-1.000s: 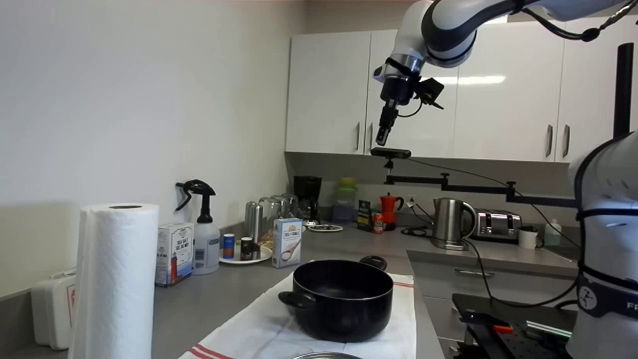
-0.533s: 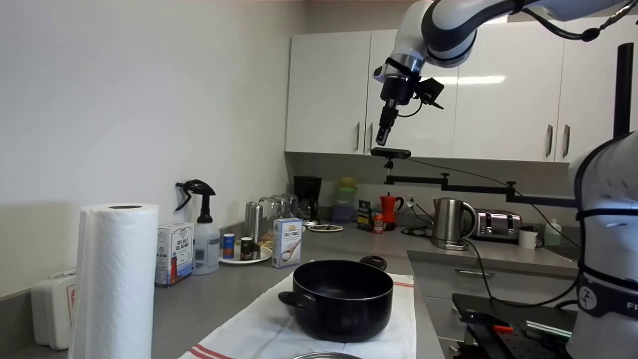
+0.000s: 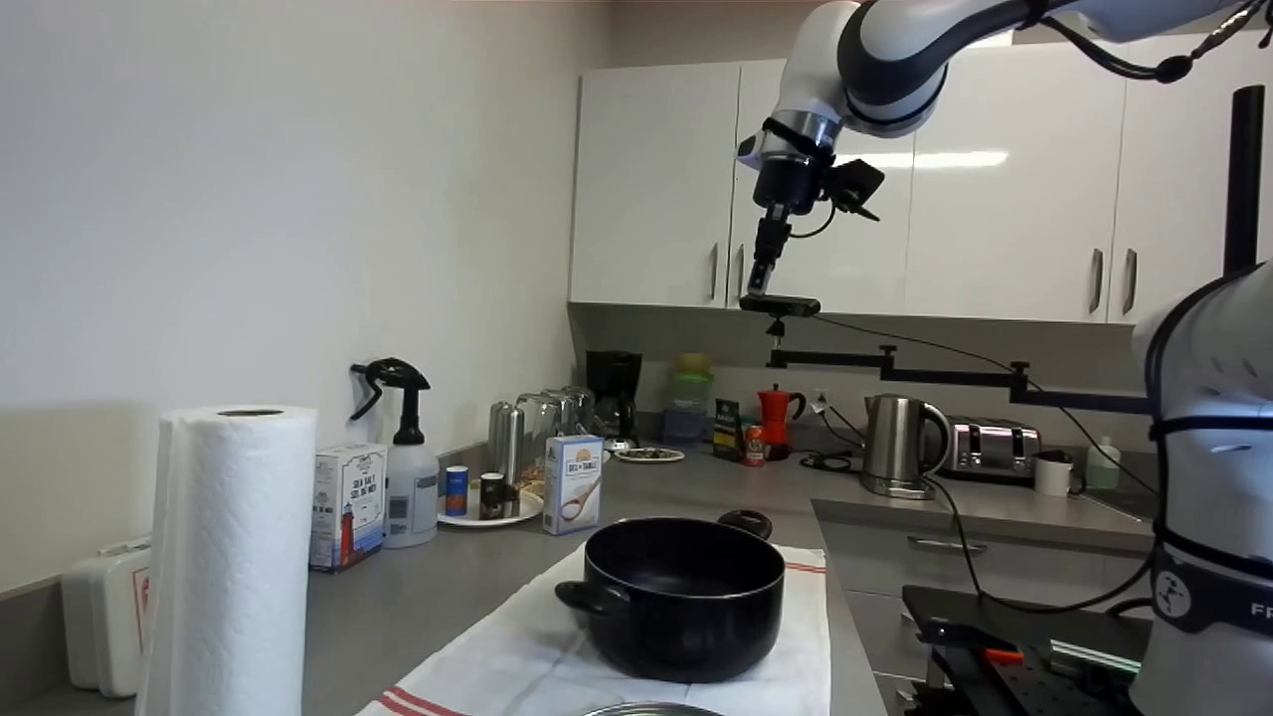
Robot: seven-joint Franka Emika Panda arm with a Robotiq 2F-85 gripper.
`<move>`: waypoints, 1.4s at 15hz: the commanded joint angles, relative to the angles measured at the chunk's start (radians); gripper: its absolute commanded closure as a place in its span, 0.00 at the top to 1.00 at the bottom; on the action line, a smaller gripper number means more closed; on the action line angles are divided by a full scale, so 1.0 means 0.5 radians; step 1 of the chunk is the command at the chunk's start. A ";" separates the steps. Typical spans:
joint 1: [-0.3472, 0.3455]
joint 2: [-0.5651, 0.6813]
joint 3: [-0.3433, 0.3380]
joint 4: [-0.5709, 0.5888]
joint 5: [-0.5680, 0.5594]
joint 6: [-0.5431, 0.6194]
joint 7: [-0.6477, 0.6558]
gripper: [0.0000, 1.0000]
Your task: Cover the pot with the lid
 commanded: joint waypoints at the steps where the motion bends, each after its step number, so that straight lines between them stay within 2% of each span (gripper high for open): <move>1: 0.065 0.031 0.068 -0.052 0.040 -0.005 -0.005 1.00; 15: 0.351 0.350 0.271 -0.258 0.183 0.078 -0.076 1.00; 21: 0.474 0.538 0.370 -0.410 0.212 0.382 -0.181 1.00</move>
